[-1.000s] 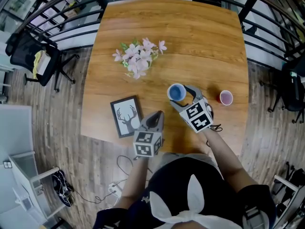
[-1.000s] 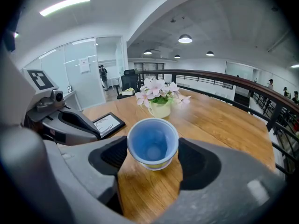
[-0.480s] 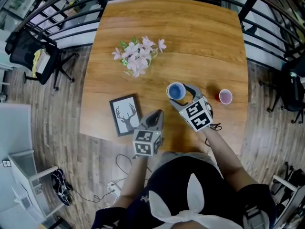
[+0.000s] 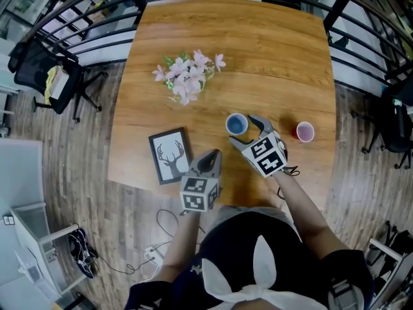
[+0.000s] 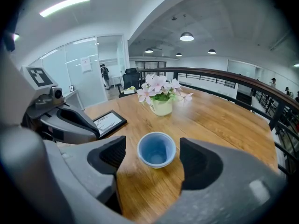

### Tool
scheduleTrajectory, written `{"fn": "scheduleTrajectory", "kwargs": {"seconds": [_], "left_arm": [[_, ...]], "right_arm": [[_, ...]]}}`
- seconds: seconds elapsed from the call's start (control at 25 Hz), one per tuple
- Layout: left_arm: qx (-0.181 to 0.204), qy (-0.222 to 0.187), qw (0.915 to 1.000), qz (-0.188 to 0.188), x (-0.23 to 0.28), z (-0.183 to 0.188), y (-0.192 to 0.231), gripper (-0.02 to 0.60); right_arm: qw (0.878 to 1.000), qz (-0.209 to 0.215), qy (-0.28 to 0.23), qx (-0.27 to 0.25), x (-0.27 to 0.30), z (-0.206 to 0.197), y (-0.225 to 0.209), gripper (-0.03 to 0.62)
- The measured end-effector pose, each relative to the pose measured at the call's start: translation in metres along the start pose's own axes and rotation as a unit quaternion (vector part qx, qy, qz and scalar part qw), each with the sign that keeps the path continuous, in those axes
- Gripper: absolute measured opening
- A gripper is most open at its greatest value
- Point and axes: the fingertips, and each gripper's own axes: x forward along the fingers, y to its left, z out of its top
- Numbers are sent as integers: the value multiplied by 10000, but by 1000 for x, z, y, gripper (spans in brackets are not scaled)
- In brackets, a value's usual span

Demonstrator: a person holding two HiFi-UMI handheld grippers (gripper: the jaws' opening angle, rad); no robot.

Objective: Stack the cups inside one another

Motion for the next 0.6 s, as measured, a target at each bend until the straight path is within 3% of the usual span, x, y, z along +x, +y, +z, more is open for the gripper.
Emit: {"fn": "scheduleTrajectory", "kwargs": {"seconds": [0.6], "left_arm": [[100,-166,9998,-16,-2,9,-8,26]], "right_arm": [[9984,-390,-414,25,-38,14,-22,359]]}}
